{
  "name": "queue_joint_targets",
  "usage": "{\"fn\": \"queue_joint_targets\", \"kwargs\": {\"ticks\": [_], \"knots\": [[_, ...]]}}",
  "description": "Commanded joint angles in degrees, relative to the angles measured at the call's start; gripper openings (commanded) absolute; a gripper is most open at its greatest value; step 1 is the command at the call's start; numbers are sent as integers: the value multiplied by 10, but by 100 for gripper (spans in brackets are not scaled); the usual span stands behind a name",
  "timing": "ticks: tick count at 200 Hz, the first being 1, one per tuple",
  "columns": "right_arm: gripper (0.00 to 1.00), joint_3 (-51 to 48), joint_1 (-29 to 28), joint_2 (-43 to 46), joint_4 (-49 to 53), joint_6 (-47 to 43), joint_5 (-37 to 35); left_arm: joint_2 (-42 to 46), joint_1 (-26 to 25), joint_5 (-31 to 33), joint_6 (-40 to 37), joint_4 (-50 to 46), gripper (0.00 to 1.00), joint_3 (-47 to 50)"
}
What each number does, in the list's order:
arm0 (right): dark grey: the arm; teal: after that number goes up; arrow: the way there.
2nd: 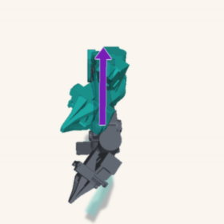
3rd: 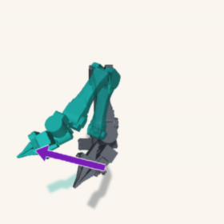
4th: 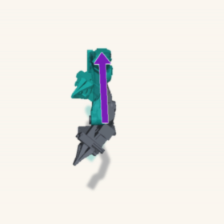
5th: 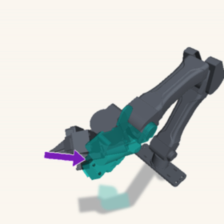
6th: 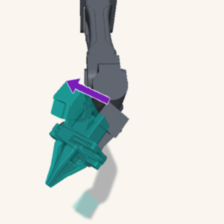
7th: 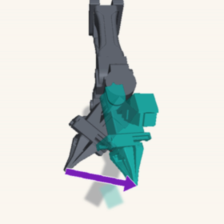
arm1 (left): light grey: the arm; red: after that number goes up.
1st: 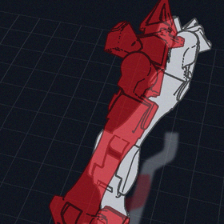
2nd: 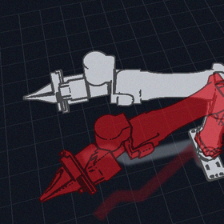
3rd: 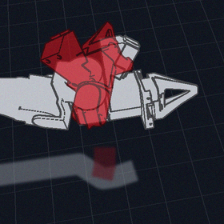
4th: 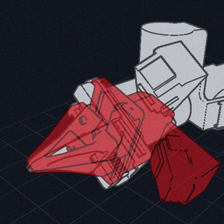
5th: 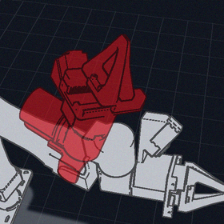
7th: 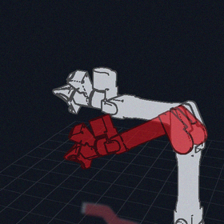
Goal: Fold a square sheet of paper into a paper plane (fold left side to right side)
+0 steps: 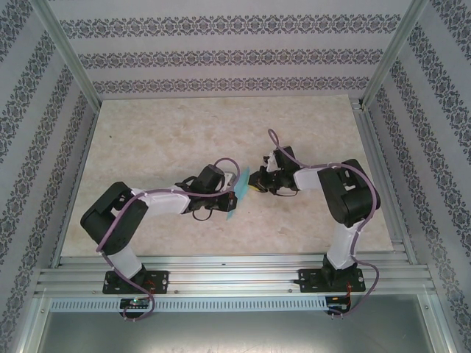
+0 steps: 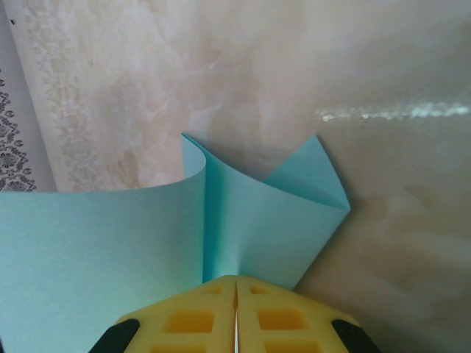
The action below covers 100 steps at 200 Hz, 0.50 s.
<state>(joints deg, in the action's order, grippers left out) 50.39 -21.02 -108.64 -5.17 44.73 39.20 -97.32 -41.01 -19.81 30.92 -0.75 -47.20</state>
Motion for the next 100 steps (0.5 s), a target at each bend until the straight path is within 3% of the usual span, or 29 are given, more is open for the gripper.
{"fn": "queue_joint_targets", "kwargs": {"ticks": [1, 73, 100], "knots": [[8, 17, -7, -15, -13, -1, -15, -11, 13, -20, 10, 34, 0, 0], [8, 35, -13, -31, 71, -51, -59, -26, 35, -43, -8, 27, 4, -10], [8, 38, -17, -36, 88, -62, -66, -30, 40, -46, -25, 12, 14, -22]]}}
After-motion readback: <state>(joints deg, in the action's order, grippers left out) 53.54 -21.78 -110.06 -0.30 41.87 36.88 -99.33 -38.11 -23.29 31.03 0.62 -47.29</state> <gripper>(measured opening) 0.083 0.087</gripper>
